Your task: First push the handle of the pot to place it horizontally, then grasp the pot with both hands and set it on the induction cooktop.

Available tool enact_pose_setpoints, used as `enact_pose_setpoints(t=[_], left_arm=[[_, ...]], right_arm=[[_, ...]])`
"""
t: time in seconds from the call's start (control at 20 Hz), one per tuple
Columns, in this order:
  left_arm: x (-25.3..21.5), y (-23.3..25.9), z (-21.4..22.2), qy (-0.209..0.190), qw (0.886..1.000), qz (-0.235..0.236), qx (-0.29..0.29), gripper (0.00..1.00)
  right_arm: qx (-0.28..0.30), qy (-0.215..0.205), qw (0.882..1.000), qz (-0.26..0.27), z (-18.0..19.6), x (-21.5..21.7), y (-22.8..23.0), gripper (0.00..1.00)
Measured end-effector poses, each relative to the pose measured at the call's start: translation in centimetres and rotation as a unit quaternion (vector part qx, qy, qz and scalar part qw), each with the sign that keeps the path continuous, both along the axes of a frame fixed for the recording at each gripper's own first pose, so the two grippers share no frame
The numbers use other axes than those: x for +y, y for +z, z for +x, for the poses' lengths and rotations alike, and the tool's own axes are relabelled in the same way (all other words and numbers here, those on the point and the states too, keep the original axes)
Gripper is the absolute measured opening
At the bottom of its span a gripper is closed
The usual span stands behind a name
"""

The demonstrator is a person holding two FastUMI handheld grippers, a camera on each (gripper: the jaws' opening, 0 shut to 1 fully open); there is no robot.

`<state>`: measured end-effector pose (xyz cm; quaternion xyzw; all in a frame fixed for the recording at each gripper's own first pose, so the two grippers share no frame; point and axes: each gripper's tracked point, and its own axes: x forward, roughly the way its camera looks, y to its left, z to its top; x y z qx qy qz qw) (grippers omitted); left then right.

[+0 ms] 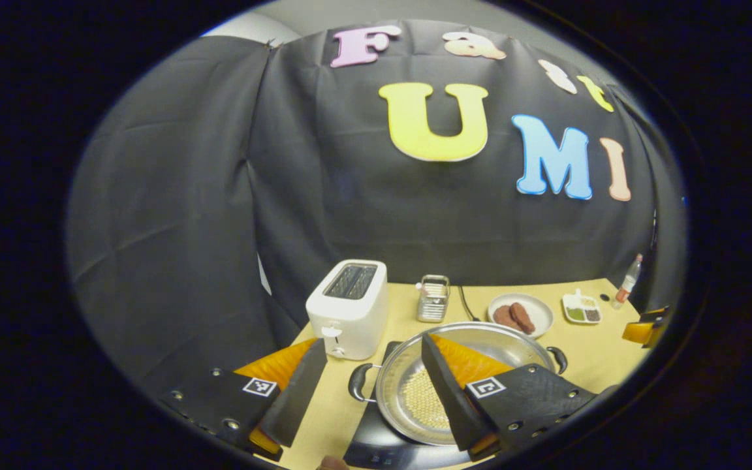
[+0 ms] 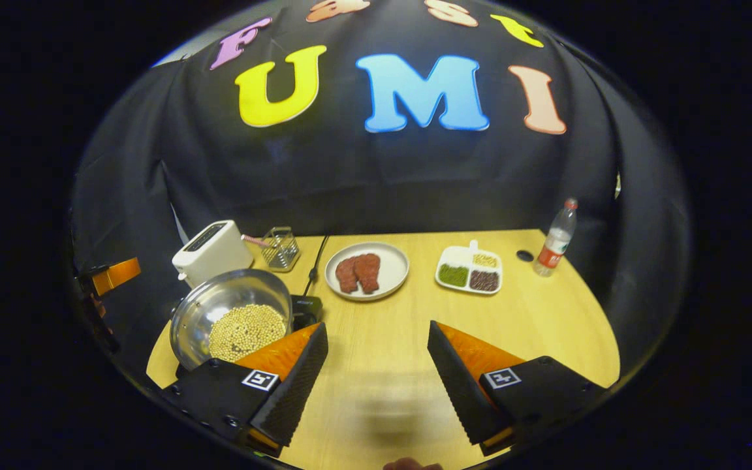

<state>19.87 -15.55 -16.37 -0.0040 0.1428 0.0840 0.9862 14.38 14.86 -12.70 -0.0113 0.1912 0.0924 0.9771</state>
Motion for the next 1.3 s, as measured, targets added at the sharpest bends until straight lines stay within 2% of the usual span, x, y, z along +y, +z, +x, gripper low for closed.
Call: enact_pose_setpoints(t=[0.1,0.15,0.25,0.4,0.5,0.55,0.7,0.8,1.0,1.15,1.3], left_arm=[[-2.0,4.1,-2.1,0.003,0.999,0.008,-0.033,0.89],[-3.4,5.7,-3.1,0.002,0.999,0.008,-0.045,0.85],[-6.5,8.5,-5.0,-0.005,0.997,0.008,-0.071,0.89],[-11.3,11.4,-8.0,-0.011,0.995,-0.004,-0.101,0.86],[-13.9,12.9,-10.8,-0.008,0.993,-0.006,-0.118,0.85],[-15.4,13.2,-12.6,-0.005,0.993,-0.011,-0.116,0.89],[-19.4,14.5,-17.2,-0.008,0.992,-0.031,-0.123,0.86],[-21.6,15.5,-20.1,-0.012,0.99,-0.04,-0.135,0.86],[-24.4,15.5,-25.2,-0.005,0.989,-0.051,-0.136,0.85],[-25.4,15.1,-27.3,-0.014,0.99,-0.039,-0.136,0.85],[-25.5,14.0,-28.1,-0.027,0.992,-0.035,-0.122,0.85]], right_arm=[[-0.046,-0.015,0.999,0.008,-1.1,-2.9,3.5,0.98],[-0.065,-0.02,0.998,0.014,-1.9,-4.3,5.1,0.98],[-0.1,-0.033,0.994,0.022,-3.5,-7.5,7.7,0.98],[-0.147,-0.049,0.987,0.031,-6.4,-12.8,11.2,0.98],[-0.189,-0.06,0.98,0.033,-8.4,-16.7,13.5,0.98],[-0.212,-0.064,0.975,0.033,-9.5,-18.4,14.7,0.97],[-0.263,-0.07,0.962,0.017,-13.0,-23.1,16.8,0.97],[-0.265,-0.066,0.962,0.008,-13.8,-25.2,16.1,0.97],[-0.229,-0.064,0.971,0.036,-16.5,-28.5,14.3,0.98],[-0.197,-0.076,0.977,0.04,-18.0,-29.6,12.4,0.97],[-0.191,-0.086,0.977,0.043,-18.6,-29.5,12.0,0.98]])
